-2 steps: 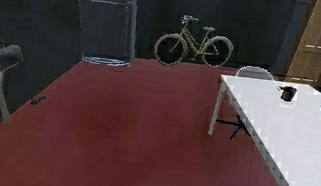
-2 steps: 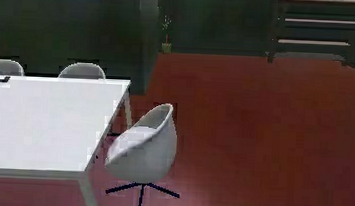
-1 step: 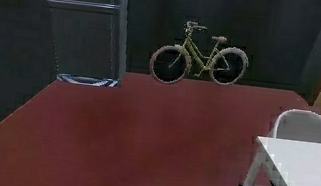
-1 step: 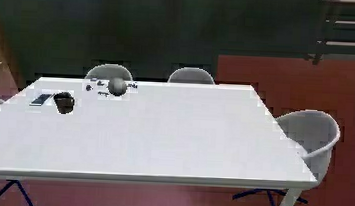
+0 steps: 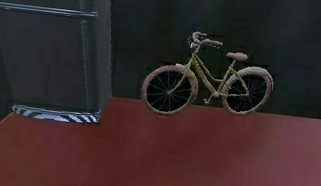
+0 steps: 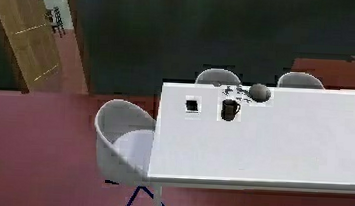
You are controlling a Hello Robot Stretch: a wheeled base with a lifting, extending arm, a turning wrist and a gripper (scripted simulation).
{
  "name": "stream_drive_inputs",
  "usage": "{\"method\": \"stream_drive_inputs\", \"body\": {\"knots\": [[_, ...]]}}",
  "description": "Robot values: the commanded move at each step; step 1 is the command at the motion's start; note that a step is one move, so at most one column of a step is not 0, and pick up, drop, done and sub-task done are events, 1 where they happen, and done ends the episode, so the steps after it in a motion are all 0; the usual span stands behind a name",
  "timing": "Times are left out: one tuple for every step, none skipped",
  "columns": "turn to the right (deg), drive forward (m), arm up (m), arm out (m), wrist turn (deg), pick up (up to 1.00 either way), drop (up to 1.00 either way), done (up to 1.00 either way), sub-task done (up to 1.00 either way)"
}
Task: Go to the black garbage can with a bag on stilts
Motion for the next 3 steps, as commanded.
{"method": "stream_drive_inputs", "body": {"knots": [[-6.0, 0.0, 0.0, 0.0, 0.0, 0.0, 0.0, 0.0, 0.0], [0.0, 0.2, 0.0, 0.0, 0.0, 0.0, 0.0, 0.0, 0.0], [0.0, 0.1, 0.0, 0.0, 0.0, 0.0, 0.0, 0.0, 0.0]]}}
